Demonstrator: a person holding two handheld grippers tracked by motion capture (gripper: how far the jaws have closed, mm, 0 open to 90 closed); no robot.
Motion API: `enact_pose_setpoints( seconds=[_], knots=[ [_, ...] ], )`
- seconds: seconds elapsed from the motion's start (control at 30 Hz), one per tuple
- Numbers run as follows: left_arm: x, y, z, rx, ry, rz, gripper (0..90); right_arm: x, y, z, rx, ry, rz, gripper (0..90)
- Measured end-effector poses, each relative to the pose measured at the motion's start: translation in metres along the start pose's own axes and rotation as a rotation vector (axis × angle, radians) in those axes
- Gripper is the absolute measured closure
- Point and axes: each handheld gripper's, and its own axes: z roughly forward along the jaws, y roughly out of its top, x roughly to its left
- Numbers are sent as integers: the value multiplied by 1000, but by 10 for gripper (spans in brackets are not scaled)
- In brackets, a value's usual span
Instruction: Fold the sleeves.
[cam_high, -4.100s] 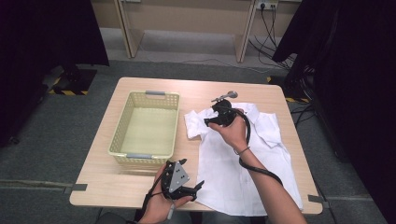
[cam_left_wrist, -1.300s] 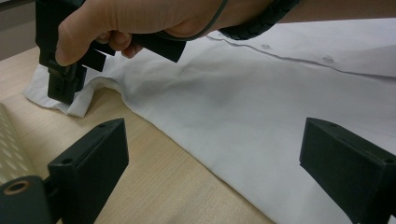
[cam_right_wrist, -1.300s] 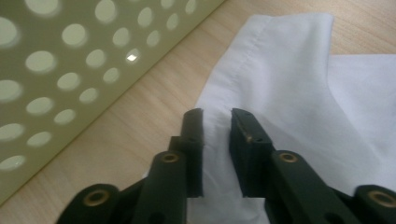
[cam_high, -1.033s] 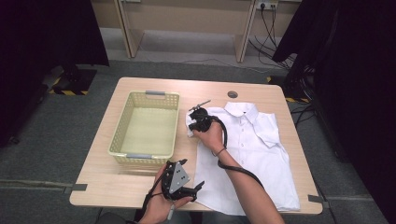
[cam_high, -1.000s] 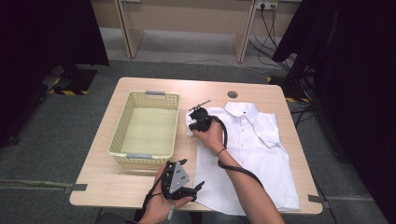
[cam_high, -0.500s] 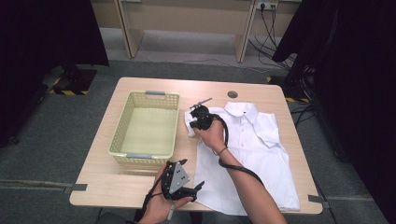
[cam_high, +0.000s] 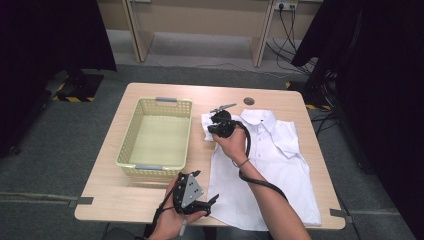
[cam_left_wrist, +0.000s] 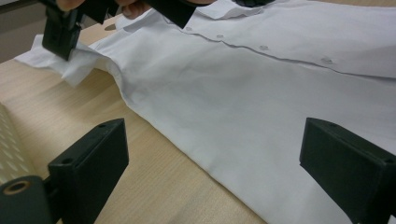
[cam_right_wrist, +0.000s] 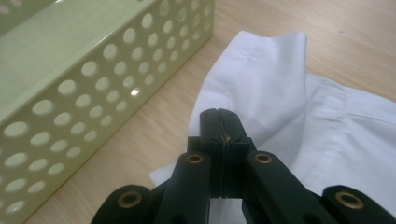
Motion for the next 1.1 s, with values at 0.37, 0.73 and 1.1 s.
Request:
enact_pose_setpoints(
  seconds=[0.37,0.73,1.1],
  knots=[
    [0,1,0,-2,14,22,73,-23,-21,-29,-39,-44,41,900],
    [-2,0,1,0,-27,3,73,-38,-45,-39,-17,-71,70,899],
    [-1,0,1,5,2,8,73,-58,-55,-55,-34,-113,96,819]
  ],
)
